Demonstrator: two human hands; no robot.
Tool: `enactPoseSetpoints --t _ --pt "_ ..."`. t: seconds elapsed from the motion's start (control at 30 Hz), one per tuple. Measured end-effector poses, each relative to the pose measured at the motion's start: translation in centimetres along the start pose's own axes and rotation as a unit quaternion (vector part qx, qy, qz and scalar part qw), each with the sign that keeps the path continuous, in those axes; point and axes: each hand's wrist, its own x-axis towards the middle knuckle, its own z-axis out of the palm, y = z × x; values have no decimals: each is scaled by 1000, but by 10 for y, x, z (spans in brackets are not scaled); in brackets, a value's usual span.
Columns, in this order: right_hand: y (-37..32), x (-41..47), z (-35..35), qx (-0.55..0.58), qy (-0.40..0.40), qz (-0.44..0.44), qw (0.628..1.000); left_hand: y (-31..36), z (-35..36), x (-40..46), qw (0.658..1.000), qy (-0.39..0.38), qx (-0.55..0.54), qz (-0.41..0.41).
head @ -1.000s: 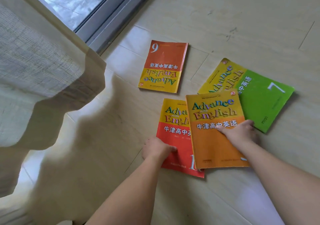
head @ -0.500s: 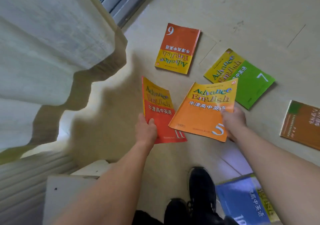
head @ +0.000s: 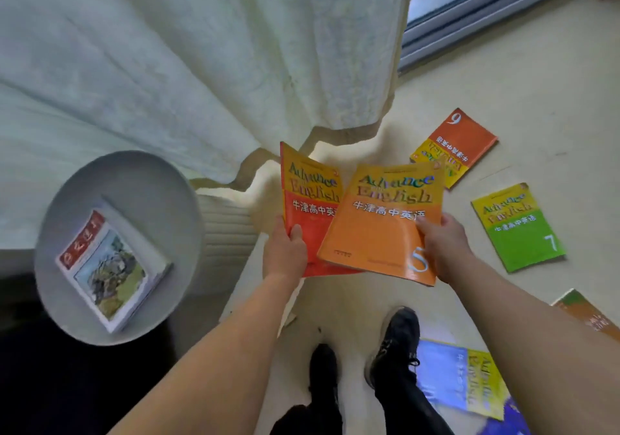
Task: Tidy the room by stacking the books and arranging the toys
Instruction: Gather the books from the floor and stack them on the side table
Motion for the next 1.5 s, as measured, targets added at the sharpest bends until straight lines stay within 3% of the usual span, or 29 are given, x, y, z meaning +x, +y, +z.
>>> enactPoseSetpoints --t 0.2,0.37,0.63,0.93,1.03,1.17,1.23,1.37,1.5 --pt "-54 -62 99 -33 -137 3 990 -42 -106 0 988 65 -130 -41" --pt "-50 -99 198 -81 -213 12 974 -113 -179 11 968 109 -215 -63" --pt "-25 -178 357 -148 -277 44 948 -246 -305 14 931 133 -313 -132" --pt "6 -206 472 -252 -323 5 912 -351 -353 64 888 148 -388 -197" --pt "10 -200 491 -283 -312 -12 907 -371 -341 84 896 118 -365 -223" --pt "13 -196 516 -333 -321 -21 886 -379 -330 93 881 109 -340 -310" --pt "15 -201 528 -356 -332 -23 873 -383 -331 93 894 92 -294 -325" --pt "22 -208 554 -393 -351 -36 849 -394 -338 90 936 97 -161 -299" --pt "31 -215 576 -400 -338 -76 849 -394 -341 89 947 108 -170 -249"
